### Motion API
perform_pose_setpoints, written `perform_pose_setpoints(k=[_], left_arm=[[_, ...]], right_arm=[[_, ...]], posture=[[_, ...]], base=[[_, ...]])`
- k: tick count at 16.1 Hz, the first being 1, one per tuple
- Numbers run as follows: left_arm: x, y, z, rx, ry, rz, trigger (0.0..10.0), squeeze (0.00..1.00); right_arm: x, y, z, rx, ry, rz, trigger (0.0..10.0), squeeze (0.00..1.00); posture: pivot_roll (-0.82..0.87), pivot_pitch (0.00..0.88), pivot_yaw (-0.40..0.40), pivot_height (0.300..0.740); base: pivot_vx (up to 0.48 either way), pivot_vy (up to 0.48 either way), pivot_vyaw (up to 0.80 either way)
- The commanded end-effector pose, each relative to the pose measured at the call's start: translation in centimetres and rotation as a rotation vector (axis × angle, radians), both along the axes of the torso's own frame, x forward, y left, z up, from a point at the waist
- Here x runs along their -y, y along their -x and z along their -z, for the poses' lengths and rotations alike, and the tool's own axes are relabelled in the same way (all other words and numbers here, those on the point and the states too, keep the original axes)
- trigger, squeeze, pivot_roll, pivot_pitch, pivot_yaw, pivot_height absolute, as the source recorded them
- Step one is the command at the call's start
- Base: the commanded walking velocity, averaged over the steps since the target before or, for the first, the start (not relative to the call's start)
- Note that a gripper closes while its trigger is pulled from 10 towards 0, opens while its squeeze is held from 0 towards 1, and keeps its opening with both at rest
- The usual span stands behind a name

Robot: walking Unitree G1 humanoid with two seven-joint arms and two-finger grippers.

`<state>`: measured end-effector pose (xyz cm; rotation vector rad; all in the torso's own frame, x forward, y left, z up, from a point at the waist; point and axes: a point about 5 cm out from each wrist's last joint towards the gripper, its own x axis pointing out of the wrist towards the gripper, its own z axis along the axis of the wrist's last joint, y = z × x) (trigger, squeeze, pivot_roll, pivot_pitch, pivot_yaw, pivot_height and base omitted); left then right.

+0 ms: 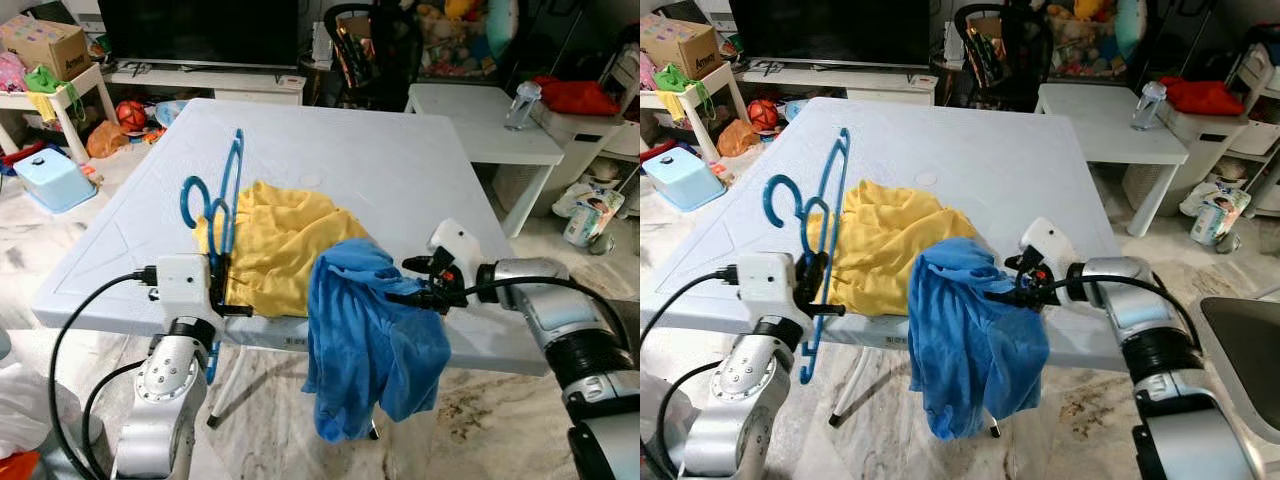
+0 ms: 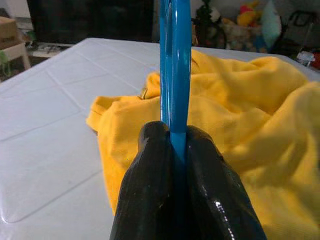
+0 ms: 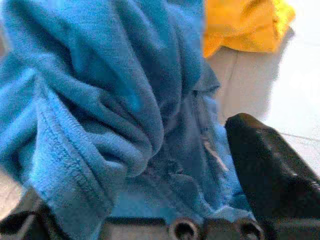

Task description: Hang hanger

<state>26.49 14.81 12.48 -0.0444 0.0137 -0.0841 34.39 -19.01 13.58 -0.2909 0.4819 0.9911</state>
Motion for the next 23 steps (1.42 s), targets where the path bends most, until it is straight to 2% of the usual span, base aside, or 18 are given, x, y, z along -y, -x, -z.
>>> perform_pose_setpoints(k=[1,5,12,13,14,18,19,20,22,23], left_arm=[[0.4,0.0,0.6,-0.033,0.009,0.027,10.0,0.0],[0.4,0.1,0.6,-0.037,0.008,0.031,10.0,0.0],[0.4,0.2,0.7,-0.042,0.012,0.037,10.0,0.0],[0.4,0.2,0.7,-0.043,0.012,0.039,10.0,0.0],[0.5,0.2,0.7,-0.045,0.014,0.042,10.0,0.0],[0.6,0.2,0.7,-0.046,0.014,0.039,10.0,0.0],[0.5,0.2,0.7,-0.046,0.014,0.038,10.0,0.0],[0.6,0.2,0.7,-0.045,0.014,0.037,10.0,0.0],[0.6,0.2,0.7,-0.044,0.013,0.037,10.0,0.0],[0.6,0.1,0.7,-0.043,0.013,0.036,10.0,0.0]], right_arm=[[0.2,0.3,-0.5,-0.003,-0.001,-0.036,10.0,1.0],[-1.1,1.7,0.4,-0.044,-0.017,-0.127,10.0,1.0],[-3.7,3.7,2.1,-0.098,-0.034,-0.21,10.0,1.0],[-4.3,3.8,2.4,-0.086,-0.034,-0.194,10.0,0.42],[-5.7,3.7,3.4,-0.05,-0.011,-0.139,10.0,0.0],[-7.0,3.4,4.5,0.017,0.049,-0.051,10.0,0.0],[-7.4,3.1,4.6,0.039,0.06,-0.02,2.0,0.0],[-7.7,2.9,4.6,0.06,0.069,-0.008,0.0,0.0],[-7.9,2.3,4.6,0.097,0.091,0.04,0.0,0.0],[-8.0,1.3,4.4,0.137,0.094,0.118,0.0,0.0]], posture=[[0.02,0.0,-0.049,0.74],[0.02,0.0,-0.051,0.74],[0.02,0.0,-0.051,0.74],[0.02,0.0,-0.05,0.74],[0.02,0.0,-0.053,0.74],[0.02,0.0,-0.055,0.74],[0.03,0.0,-0.056,0.74],[0.03,0.0,-0.056,0.74],[0.03,0.0,-0.058,0.74],[0.03,0.0,-0.058,0.74]], base=[[0.0,0.0,0.0],[0.0,0.0,0.0],[0.0,0.0,0.0],[0.0,0.0,0.0],[0.0,0.0,0.0],[0.0,0.0,0.0],[0.0,0.0,0.0],[0.0,0.0,0.0],[0.0,0.0,0.0],[0.0,0.0,0.0]])
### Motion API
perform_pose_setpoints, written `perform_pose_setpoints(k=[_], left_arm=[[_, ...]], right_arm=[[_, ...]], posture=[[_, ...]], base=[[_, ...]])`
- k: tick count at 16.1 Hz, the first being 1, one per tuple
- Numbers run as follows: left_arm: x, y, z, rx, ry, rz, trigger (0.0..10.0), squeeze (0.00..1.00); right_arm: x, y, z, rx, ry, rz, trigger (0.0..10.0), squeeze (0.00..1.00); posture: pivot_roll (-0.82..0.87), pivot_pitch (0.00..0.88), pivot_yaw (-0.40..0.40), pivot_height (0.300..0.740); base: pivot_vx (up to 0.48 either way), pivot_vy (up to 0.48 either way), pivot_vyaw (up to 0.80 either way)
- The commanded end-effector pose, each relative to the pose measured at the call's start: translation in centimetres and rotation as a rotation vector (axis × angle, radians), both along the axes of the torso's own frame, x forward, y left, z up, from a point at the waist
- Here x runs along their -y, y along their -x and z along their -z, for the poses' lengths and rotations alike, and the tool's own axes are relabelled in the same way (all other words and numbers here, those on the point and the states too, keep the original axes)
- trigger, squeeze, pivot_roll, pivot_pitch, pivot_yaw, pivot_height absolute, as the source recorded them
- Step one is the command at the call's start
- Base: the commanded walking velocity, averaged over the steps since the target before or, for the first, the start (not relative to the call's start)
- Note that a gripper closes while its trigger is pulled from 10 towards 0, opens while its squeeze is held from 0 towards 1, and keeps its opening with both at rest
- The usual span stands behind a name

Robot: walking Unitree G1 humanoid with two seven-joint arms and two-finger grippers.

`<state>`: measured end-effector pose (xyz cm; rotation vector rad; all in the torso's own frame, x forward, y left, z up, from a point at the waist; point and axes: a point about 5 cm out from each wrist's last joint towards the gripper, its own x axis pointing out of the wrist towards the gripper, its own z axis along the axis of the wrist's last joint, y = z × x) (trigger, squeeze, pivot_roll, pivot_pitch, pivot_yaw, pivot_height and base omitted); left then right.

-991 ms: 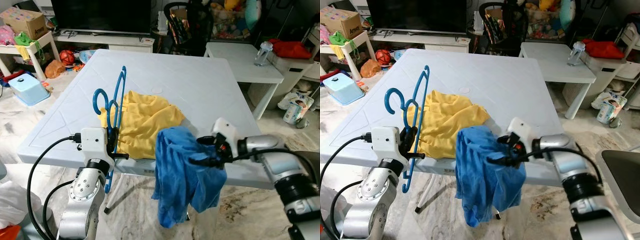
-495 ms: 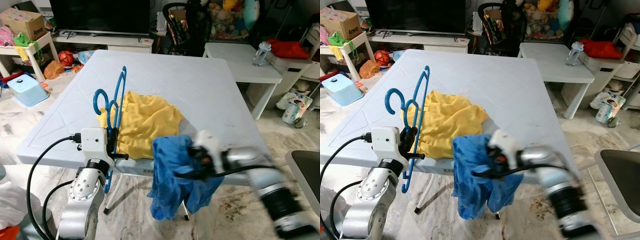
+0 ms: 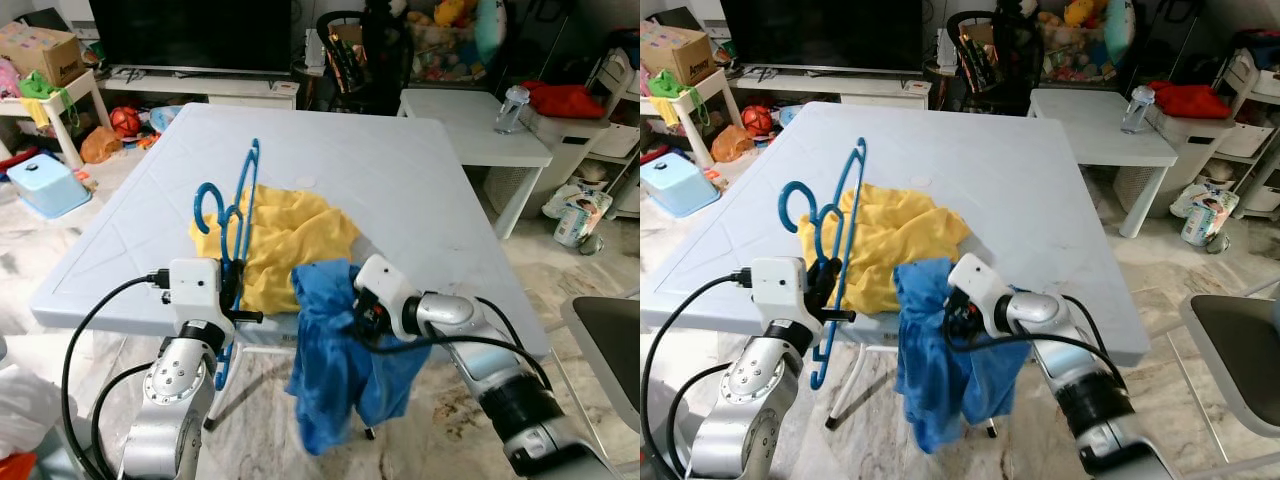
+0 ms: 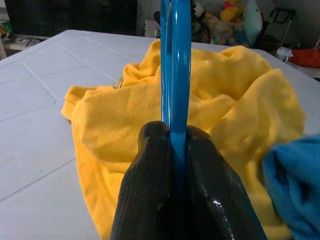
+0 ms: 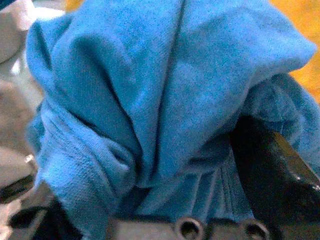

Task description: Hang hanger

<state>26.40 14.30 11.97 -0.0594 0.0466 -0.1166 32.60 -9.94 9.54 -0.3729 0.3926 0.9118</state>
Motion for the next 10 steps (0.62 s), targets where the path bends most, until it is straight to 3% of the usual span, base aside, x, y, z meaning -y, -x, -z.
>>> perform_pose_setpoints(k=[1,3,10], left_arm=[[0.1,0.0,0.2,-0.01,0.0,0.003,10.0,0.0],[0.3,0.0,0.1,-0.009,0.001,0.004,10.0,0.0],[-0.1,0.1,0.1,0.002,0.004,-0.023,10.0,0.0]], right_arm=[[1.0,-1.3,0.2,0.041,0.048,0.144,0.0,0.0],[0.4,-2.9,-0.7,0.078,-0.019,0.276,0.0,0.0],[-0.9,-5.6,-3.5,0.092,-0.235,0.516,0.0,0.0]], posture=[[0.03,0.0,-0.058,0.74],[0.03,0.0,-0.061,0.74],[0.03,0.0,-0.073,0.74]], base=[[0.0,0.0,0.0],[0.0,0.0,0.0],[0.0,0.0,0.0]])
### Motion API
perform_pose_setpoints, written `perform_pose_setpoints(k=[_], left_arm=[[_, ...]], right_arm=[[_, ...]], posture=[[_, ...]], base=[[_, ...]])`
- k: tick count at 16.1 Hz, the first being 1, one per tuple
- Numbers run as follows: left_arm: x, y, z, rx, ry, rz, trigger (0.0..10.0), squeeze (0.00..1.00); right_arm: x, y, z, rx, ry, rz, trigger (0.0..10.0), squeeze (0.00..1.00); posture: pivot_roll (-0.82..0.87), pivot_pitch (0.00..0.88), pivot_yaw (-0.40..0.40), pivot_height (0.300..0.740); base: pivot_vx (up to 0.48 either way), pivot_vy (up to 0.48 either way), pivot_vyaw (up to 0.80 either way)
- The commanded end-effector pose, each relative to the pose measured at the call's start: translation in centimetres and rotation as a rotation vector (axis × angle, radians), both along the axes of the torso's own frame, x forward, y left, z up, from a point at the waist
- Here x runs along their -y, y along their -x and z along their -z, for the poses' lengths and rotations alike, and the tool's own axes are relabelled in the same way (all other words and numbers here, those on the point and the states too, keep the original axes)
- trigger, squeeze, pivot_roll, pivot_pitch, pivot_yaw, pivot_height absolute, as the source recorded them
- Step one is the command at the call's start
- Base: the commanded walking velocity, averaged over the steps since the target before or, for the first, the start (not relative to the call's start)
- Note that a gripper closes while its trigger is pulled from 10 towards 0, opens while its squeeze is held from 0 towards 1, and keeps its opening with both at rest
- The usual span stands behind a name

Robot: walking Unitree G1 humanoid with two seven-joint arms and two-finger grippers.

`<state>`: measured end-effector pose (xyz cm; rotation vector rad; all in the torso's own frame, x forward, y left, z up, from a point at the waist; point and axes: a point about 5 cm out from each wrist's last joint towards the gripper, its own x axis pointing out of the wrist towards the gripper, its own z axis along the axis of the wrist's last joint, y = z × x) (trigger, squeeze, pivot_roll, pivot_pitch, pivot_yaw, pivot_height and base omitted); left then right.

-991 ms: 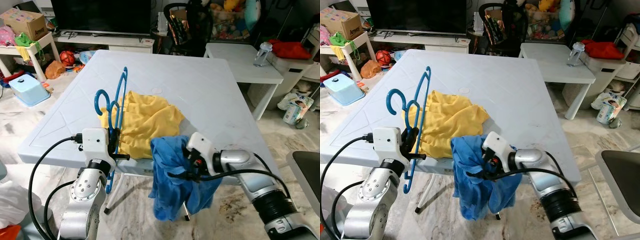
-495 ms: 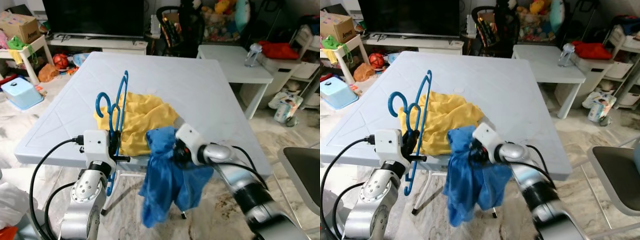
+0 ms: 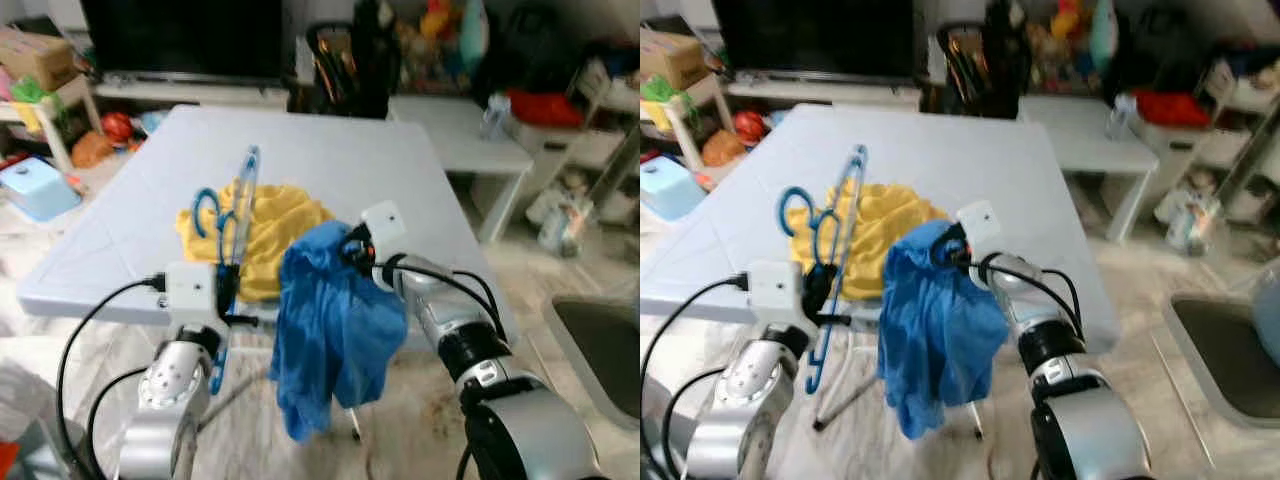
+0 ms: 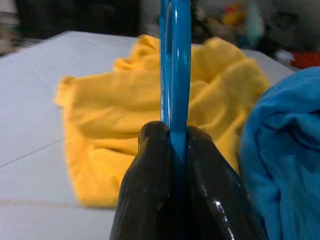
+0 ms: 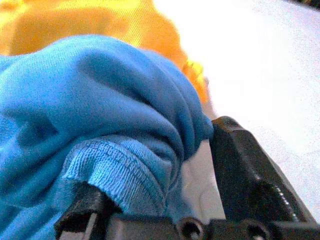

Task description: Hang hanger

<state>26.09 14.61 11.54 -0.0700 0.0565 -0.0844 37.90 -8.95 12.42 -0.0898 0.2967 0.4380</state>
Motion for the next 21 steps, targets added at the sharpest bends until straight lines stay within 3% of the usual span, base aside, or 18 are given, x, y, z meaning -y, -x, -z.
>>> perform_pose_setpoints(k=[1,4,5,6,7,10,13,14,15,16,18,19,21], left_arm=[[0.2,-0.2,-0.3,0.011,-0.002,0.006,10.0,0.0],[0.4,-0.2,-0.2,0.005,0.0,0.008,10.0,0.0],[0.5,-0.3,-0.2,0.006,0.005,0.013,10.0,0.0],[0.5,-0.3,-0.3,0.011,0.008,0.013,10.0,0.0],[0.4,-0.3,-0.4,0.016,0.025,0.012,10.0,0.0],[0.5,-0.2,-0.3,0.015,0.031,0.005,10.0,0.0],[0.4,-0.1,-0.1,0.001,0.027,-0.013,10.0,0.0],[0.4,-0.1,0.0,0.0,0.023,-0.017,10.0,0.0],[0.4,-0.1,0.0,-0.001,0.022,-0.018,10.0,0.0],[0.4,0.0,0.0,-0.004,0.019,-0.02,10.0,0.0],[0.3,-0.1,0.0,-0.006,0.016,-0.018,10.0,0.0],[0.4,-0.1,0.0,-0.006,0.016,-0.017,10.0,0.0],[0.5,-0.2,0.0,-0.009,0.017,-0.01,10.0,0.0]], right_arm=[[-0.2,-0.8,-1.5,0.038,-0.064,0.045,0.0,0.0],[-1.5,-2.2,-5.4,0.144,-0.18,0.09,0.0,0.0],[-2.3,-3.1,-9.3,0.253,-0.269,0.117,0.0,0.0],[-2.3,-3.3,-10.4,0.286,-0.295,0.128,0.0,0.0],[-2.0,-3.8,-14.2,0.41,-0.361,0.172,0.0,0.0],[-2.4,-3.9,-17.0,0.482,-0.42,0.159,0.0,0.0],[-3.1,-3.6,-13.5,0.419,-0.347,0.122,0.0,0.0],[-3.4,-3.2,-10.9,0.356,-0.258,0.072,2.9,0.0],[-3.5,-2.6,-7.5,0.252,-0.088,-0.009,10.0,0.0],[-3.0,-1.9,-4.4,0.159,0.06,-0.092,10.0,0.0],[-1.2,-0.5,-0.9,0.116,0.247,-0.263,10.0,0.0],[-0.4,-0.3,-0.3,0.095,0.261,-0.285,10.0,1.0],[1.0,-0.1,-0.1,0.085,0.293,-0.315,10.0,1.0]], posture=[[0.03,0.0,-0.073,0.74],[0.03,0.0,-0.07,0.74],[0.03,0.0,-0.071,0.74],[0.03,0.0,-0.072,0.74],[0.03,0.0,-0.075,0.74],[0.03,0.0,-0.083,0.74],[0.03,0.0,-0.09,0.74],[0.04,0.0,-0.09,0.74],[0.03,0.0,-0.088,0.74],[0.03,0.0,-0.088,0.74],[0.02,0.0,-0.079,0.74],[0.02,0.0,-0.077,0.74],[0.02,0.0,-0.075,0.74]], base=[[0.0,0.0,0.0],[0.0,0.0,0.0],[0.0,0.0,0.0],[0.0,0.0,0.0],[0.0,0.0,0.0],[0.0,0.0,0.0],[0.0,0.0,0.0],[0.0,0.0,0.0],[0.0,0.0,0.0],[0.0,0.0,0.0],[0.0,0.0,0.0],[0.0,0.0,0.0],[0.0,0.0,0.0]])
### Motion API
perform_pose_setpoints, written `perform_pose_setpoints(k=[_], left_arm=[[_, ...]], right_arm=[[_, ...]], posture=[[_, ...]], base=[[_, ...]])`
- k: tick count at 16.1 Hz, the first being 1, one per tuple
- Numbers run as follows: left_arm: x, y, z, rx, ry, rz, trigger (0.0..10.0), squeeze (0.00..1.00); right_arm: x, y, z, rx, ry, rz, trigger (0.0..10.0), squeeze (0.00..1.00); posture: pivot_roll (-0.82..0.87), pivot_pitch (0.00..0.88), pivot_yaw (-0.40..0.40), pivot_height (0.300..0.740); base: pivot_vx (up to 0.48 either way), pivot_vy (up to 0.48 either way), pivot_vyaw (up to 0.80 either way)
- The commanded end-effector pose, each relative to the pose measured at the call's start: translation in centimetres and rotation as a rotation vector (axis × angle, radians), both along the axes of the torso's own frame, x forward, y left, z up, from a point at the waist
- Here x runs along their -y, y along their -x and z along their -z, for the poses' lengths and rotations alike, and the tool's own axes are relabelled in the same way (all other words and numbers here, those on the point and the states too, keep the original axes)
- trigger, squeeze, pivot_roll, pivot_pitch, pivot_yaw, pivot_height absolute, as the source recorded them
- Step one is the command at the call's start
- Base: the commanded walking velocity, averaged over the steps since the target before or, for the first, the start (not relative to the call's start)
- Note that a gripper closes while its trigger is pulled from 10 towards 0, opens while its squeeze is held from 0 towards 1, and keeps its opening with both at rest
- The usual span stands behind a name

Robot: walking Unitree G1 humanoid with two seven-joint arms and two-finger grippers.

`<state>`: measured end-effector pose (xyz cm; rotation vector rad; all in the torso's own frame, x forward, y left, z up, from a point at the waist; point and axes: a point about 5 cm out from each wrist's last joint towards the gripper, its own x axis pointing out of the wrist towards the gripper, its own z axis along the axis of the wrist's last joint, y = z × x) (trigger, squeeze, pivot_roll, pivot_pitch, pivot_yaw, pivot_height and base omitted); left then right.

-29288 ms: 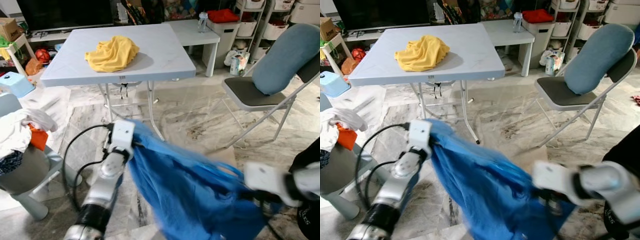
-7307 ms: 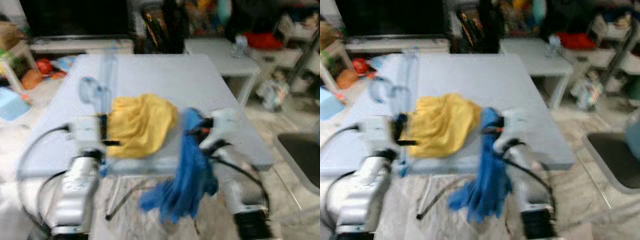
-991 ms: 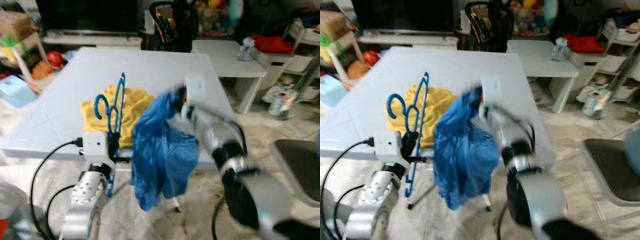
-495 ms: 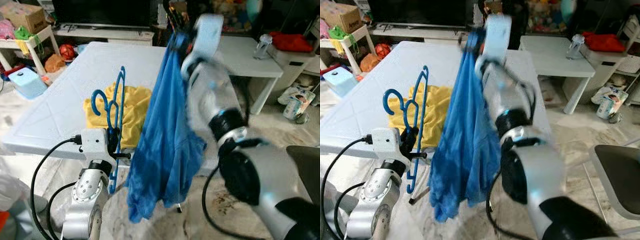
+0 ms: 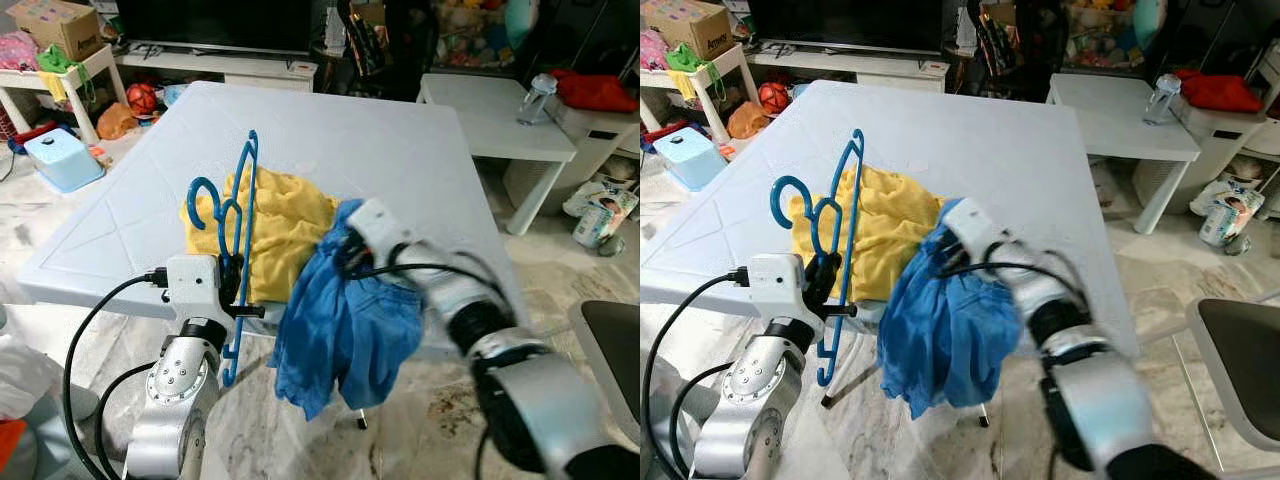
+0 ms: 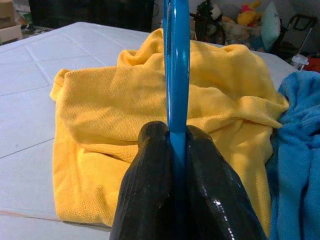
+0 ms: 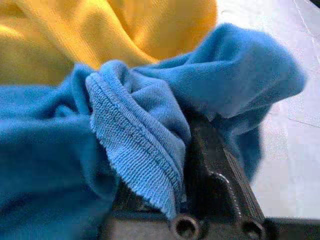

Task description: Hang hanger

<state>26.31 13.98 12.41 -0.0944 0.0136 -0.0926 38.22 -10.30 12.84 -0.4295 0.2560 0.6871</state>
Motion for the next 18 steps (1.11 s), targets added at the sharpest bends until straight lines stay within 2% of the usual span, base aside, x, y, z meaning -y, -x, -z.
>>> perform_pose_setpoints(k=[1,4,8,10,14,16,18], left_arm=[[0.0,0.1,1.0,-0.054,-0.01,-0.005,10.0,0.0],[-0.1,0.1,1.0,-0.057,-0.014,-0.001,10.0,0.0],[-0.2,-0.1,1.0,-0.057,-0.019,0.003,10.0,0.0],[-0.1,0.0,1.0,-0.062,-0.019,0.008,10.0,0.0],[0.0,-0.2,1.0,-0.063,-0.017,0.018,10.0,0.0],[0.0,-0.2,1.0,-0.065,-0.018,0.019,10.0,0.0],[0.1,-0.2,1.0,-0.066,-0.017,0.021,10.0,0.0]], right_arm=[[0.5,0.3,0.2,-0.026,0.02,-0.041,10.0,1.0],[1.9,0.3,-0.4,-0.053,0.013,-0.087,10.0,1.0],[4.0,1.4,-0.8,-0.122,0.058,-0.239,10.0,1.0],[4.6,2.1,-0.9,-0.181,0.038,-0.318,10.0,1.0],[5.7,3.1,-1.5,-0.22,0.075,-0.42,10.0,1.0],[5.9,3.3,-1.5,-0.232,0.081,-0.429,10.0,1.0],[5.6,4.6,-0.8,-0.274,0.088,-0.497,10.0,1.0]], posture=[[0.02,0.0,-0.07,0.74],[0.02,0.0,-0.067,0.74],[0.02,0.0,-0.064,0.74],[0.02,0.0,-0.062,0.74],[0.02,0.0,-0.06,0.74],[0.01,0.0,-0.06,0.74],[0.01,0.0,-0.059,0.74]], base=[[0.0,0.0,0.0],[0.0,0.0,0.0],[0.0,0.0,0.0],[0.0,0.0,0.0],[0.0,0.0,0.0],[0.0,0.0,0.0],[0.0,0.0,0.0]])
